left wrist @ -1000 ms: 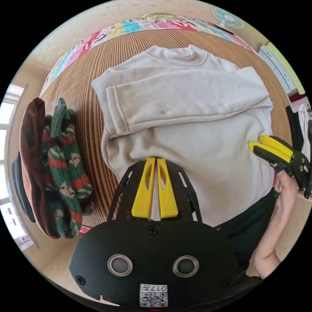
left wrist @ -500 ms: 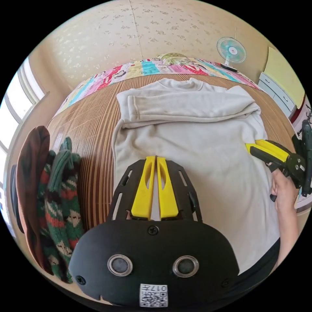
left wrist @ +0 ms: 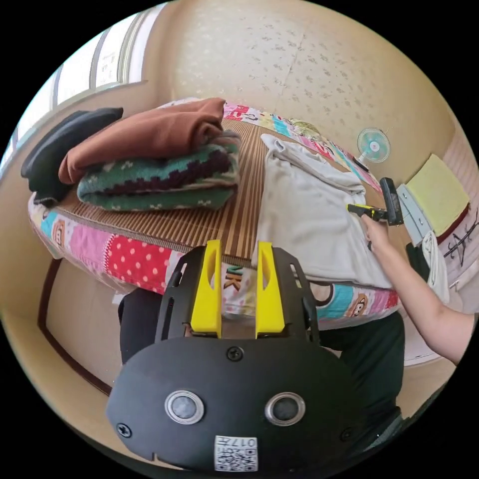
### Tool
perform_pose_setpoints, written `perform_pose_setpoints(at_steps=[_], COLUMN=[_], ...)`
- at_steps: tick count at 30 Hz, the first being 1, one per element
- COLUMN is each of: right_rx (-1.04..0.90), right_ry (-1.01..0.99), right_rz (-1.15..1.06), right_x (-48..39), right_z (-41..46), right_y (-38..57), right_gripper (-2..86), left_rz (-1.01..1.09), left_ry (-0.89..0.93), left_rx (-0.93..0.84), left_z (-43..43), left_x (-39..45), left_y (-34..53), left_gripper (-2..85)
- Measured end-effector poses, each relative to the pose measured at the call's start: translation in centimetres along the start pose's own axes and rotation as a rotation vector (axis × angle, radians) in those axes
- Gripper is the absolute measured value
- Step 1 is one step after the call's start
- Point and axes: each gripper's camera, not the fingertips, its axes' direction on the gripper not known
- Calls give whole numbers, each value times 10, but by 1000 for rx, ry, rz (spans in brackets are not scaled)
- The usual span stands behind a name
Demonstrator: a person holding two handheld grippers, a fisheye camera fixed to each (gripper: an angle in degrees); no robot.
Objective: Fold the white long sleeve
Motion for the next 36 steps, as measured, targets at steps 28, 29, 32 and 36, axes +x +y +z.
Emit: perform_pose_setpoints(at_steps=[28,29,32,36], right_rx=[-67,-60,56,334], right_ry=[-509,-531,-714,-1031], right_rz=[512,504,568,664], right_x=[199,205,244,310], right_z=[-237,-245,-282,-351], right_y=[183,181,191,230], right_gripper=[43,39,34,32], left_rz=[-120,-92,-45,-100], left_ry=[291,332,495,840], left_rx=[-27,22,105,180], left_z=[-80,-99,-149,-203], left_x=[14,16,18,0], left_y=[-24,-23,-23,-18], left_gripper=[38,37,36,34])
